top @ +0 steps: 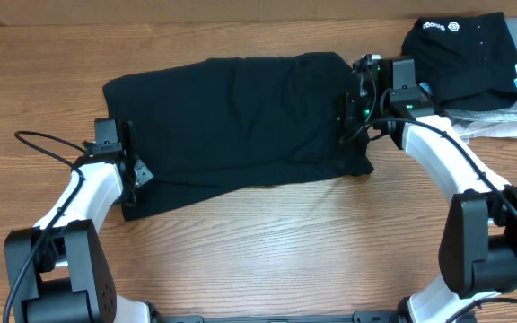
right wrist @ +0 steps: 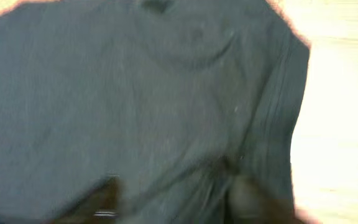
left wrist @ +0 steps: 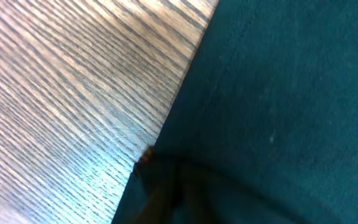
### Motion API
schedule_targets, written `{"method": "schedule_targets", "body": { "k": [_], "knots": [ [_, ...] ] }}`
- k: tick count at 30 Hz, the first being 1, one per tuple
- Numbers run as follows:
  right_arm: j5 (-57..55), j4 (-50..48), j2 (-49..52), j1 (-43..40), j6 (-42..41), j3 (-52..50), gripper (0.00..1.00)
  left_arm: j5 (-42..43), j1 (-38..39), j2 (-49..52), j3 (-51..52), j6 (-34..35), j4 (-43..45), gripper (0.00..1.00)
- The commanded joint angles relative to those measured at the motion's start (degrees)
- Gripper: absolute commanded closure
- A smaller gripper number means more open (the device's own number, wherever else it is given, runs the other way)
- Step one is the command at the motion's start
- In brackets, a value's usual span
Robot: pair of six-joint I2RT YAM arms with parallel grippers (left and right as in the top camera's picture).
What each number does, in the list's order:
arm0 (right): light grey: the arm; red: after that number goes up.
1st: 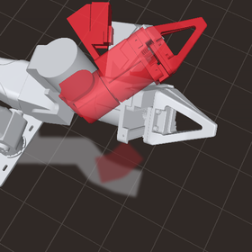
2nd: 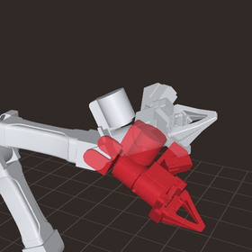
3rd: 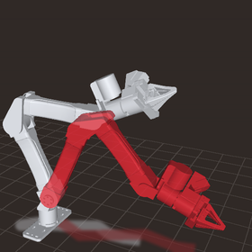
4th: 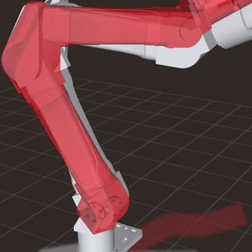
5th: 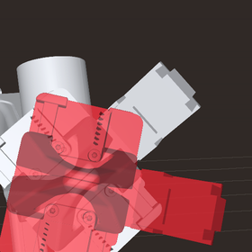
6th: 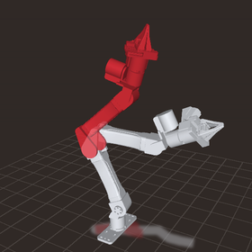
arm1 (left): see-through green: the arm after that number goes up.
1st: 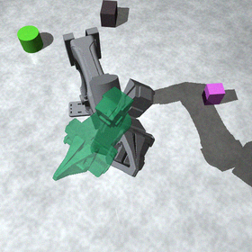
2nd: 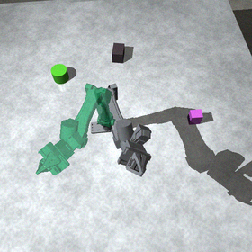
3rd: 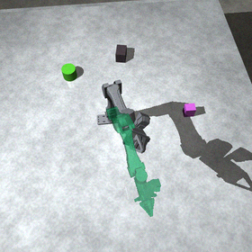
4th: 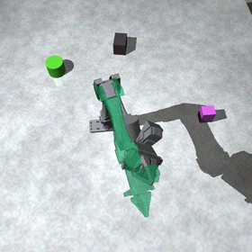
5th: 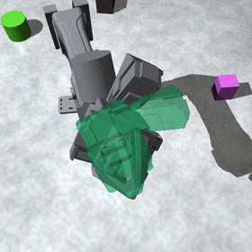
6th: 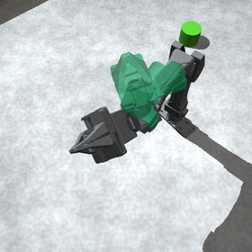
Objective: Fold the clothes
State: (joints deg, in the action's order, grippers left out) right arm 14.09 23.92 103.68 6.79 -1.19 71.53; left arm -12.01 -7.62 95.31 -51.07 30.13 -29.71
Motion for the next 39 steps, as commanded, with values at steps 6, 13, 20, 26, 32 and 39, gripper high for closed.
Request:
{"method": "schedule_targets", "body": {
  "k": [6,13,20,26,32,39],
  "knots": [
    [1.6,23.7,-0.2,-1.1,1.7,15.9,0.0,4.4,-0.2,0.5,-2.8,-6.3,-3.6,0.13],
    [-5.0,38.0,0.0,-1.5,2.9,18.3,0.0,9.6,-0.2,0.5,-10.8,-12.5,-15.8,0.19],
    [-1.0,32.2,0.0,-1.7,7.5,8.2,0.05,9.6,-0.2,0.5,-10.6,-12.6,-16.3,0.48],
    [-0.9,28.2,0.0,-1.7,7.5,4.2,0.16,11.0,-0.1,0.5,-10.6,-12.7,-16.2,0.89],
    [0.9,20.8,0.0,-1.7,10.7,1.0,0.23,11.0,0.5,0.8,-10.3,-13.8,-16.0,0.91],
    [1.2,12.8,2.5,-1.7,11.9,-0.2,0.24,11.0,0.6,1.0,-10.1,-13.9,-14.8,0.92]
  ]
}}
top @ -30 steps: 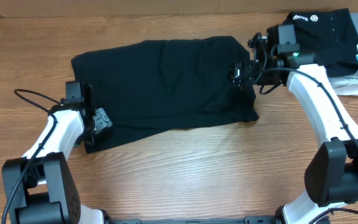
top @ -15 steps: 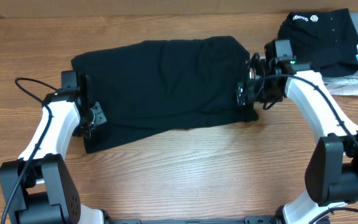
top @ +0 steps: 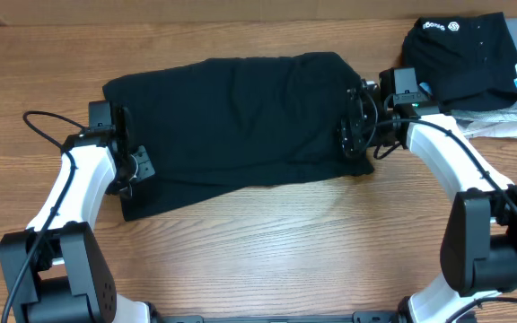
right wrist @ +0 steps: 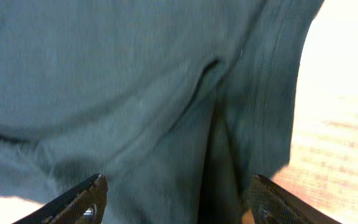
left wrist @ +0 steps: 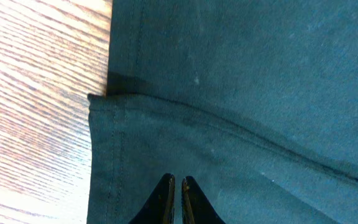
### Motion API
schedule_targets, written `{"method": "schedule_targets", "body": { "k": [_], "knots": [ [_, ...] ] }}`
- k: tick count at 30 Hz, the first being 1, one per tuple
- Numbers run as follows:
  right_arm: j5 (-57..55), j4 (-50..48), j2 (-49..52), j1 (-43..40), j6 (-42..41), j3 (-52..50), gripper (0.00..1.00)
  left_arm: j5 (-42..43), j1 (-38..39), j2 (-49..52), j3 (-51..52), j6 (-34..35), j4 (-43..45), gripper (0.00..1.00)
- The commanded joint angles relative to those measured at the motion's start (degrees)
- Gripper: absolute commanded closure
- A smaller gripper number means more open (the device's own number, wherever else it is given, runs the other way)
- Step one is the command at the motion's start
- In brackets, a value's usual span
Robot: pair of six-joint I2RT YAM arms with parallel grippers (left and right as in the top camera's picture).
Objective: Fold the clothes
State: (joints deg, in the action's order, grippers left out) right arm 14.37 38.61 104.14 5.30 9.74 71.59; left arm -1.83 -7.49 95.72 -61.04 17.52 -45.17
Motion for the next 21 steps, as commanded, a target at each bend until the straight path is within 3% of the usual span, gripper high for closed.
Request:
{"method": "schedule_targets", "body": {
  "k": [1,11,15,18,21],
  "knots": [
    [1.2,-2.5,2.6,-0.2,1.0,-0.3,0.25,0.8,0.4,0.6,-0.1,-1.3,0.7,0.93],
    [3.4,-3.9,7.2,-0.2,0.1,-0.2,0.43,0.2,0.4,0.6,-0.1,-1.3,0.8,0.96],
    [3.4,-1.9,7.0,-0.2,-2.3,3.0,0.63,-1.0,0.4,0.6,-0.2,-1.3,0.9,0.96],
    [3.3,2.1,7.0,-0.2,-2.3,7.4,0.89,-1.3,0.4,0.6,-0.3,-1.3,0.6,0.96],
    [3.3,7.7,7.0,-0.2,-2.2,13.3,0.93,-1.3,0.4,0.3,-1.5,-1.3,-1.2,0.96]
  ]
}}
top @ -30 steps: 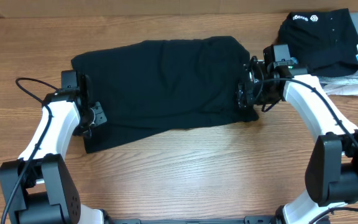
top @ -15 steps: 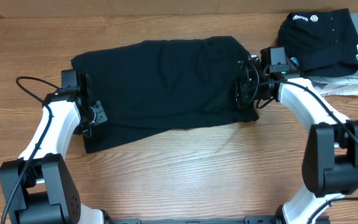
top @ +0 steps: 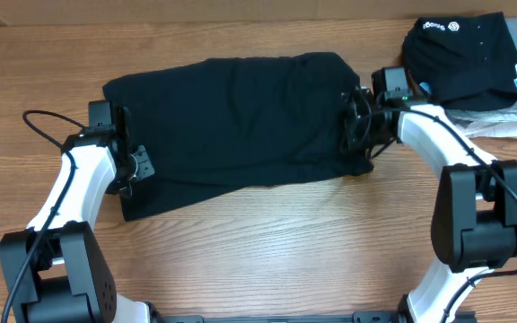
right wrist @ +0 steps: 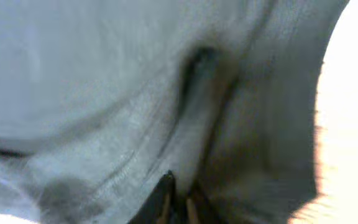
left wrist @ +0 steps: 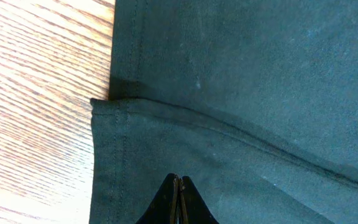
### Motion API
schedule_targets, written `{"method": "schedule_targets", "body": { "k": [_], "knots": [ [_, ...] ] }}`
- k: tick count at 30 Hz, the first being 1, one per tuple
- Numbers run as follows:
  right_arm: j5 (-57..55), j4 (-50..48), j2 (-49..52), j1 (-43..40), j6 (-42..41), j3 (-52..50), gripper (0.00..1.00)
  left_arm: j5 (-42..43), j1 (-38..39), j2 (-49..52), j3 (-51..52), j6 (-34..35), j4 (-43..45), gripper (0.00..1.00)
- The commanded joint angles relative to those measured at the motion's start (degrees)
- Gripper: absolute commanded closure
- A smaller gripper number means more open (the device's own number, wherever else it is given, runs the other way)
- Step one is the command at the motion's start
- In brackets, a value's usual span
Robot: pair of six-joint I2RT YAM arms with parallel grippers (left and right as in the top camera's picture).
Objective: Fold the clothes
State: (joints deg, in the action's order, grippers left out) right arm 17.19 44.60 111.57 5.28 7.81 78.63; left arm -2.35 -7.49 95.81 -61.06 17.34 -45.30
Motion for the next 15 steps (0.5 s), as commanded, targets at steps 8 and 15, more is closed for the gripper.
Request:
{"method": "schedule_targets", "body": {
  "k": [8,15],
  "knots": [
    [0.5,9.8,-0.5,0.1,-0.1,17.0,0.96,-0.8,0.4,-1.1,-5.7,-1.4,-7.2,0.96],
    [0.5,4.8,0.1,0.3,0.1,16.9,0.96,-3.0,0.4,-1.0,-5.7,-1.9,-5.9,0.96]
  ]
}}
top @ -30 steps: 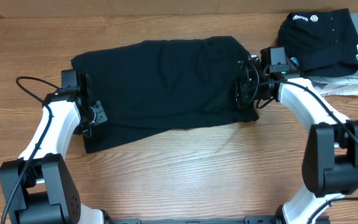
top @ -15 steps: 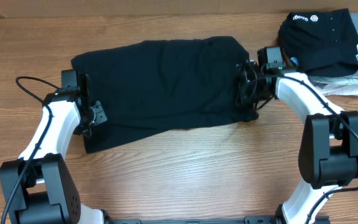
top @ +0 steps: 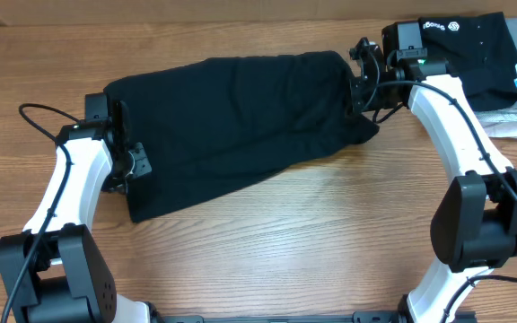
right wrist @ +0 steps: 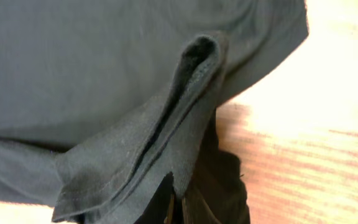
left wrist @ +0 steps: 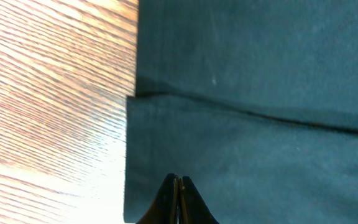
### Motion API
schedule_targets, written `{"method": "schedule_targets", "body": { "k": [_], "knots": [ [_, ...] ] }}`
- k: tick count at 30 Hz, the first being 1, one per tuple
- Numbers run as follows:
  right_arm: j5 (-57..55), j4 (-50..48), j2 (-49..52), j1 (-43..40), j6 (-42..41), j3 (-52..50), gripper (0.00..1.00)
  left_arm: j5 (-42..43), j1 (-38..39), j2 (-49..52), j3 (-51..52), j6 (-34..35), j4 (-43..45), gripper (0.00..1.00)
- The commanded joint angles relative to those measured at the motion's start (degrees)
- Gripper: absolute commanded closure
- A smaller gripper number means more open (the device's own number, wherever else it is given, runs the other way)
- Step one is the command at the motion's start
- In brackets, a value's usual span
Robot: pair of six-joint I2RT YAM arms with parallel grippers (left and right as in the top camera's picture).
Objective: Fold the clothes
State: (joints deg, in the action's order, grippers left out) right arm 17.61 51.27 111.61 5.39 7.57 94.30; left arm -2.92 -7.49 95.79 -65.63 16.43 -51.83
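Observation:
A black garment (top: 240, 117) lies spread across the middle of the wooden table (top: 285, 260). My left gripper (top: 126, 168) sits at its left hem. In the left wrist view the left gripper (left wrist: 178, 182) has its fingers pressed together on the dark cloth (left wrist: 260, 93), close to the hem seam. My right gripper (top: 363, 90) is at the garment's far right corner. In the right wrist view the right gripper (right wrist: 178, 199) is shut on a raised fold of the cloth (right wrist: 185, 93), which hangs clear of the wood.
A stack of folded clothes (top: 465, 49), black on top with grey pieces (top: 501, 121) under it, lies at the far right corner behind the right arm. A black cable (top: 39, 117) loops beside the left arm.
My right gripper has moved toward the far edge with the garment's right hem in it. The right lower corner is now drawn up off the table. The left gripper stays shut, shifted slightly farther back.
Both grippers first sat low on the garment's left and right edges. Then the right stood wide open over the right hem and the left was almost shut. Both were then shut on cloth, and now the right end is lifted and bunched.

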Motion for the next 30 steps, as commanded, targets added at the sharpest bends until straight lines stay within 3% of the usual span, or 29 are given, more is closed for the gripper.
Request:
{"method": "schedule_targets", "body": {
  "k": [1,10,11,12,14,15,20,25,30],
  "knots": [
    [0.1,-3.2,0.3,0.2,0.4,1.3,0.96,-3.4,0.4,-1.0,-1.1,-1.0,1.0,0.96],
    [0.1,-10.4,5.6,0.3,0.3,1.3,0.96,-6.3,0.4,-1.0,-1.0,-1.0,4.8,0.96],
    [0.0,-10.9,6.4,0.3,0.3,1.3,0.92,-6.3,0.4,-1.0,-0.9,-1.0,5.2,0.96],
    [-0.2,-11.5,7.0,0.3,0.3,1.3,0.77,-6.3,0.4,-1.0,-0.9,-1.0,5.6,0.96],
    [-1.2,-13.0,8.3,0.3,0.1,1.3,0.18,-6.3,0.4,-0.9,-0.9,-1.0,5.7,0.96],
    [-1.7,-13.7,8.8,0.3,0.1,1.3,0.0,-6.3,0.4,-0.9,-0.9,-1.0,5.7,0.96],
    [-3.6,-10.7,8.2,-0.9,-3.9,4.1,0.0,-6.0,0.4,-0.9,-0.9,-1.0,5.5,0.96],
    [-3.6,7.7,7.2,-4.7,-10.3,14.3,0.0,-0.6,0.4,-1.1,-1.9,-1.0,0.7,0.96],
    [-2.0,19.6,7.1,-8.6,-12.2,18.4,0.0,8.6,0.4,-1.1,-3.5,-4.2,-7.1,0.96]
  ]
}}
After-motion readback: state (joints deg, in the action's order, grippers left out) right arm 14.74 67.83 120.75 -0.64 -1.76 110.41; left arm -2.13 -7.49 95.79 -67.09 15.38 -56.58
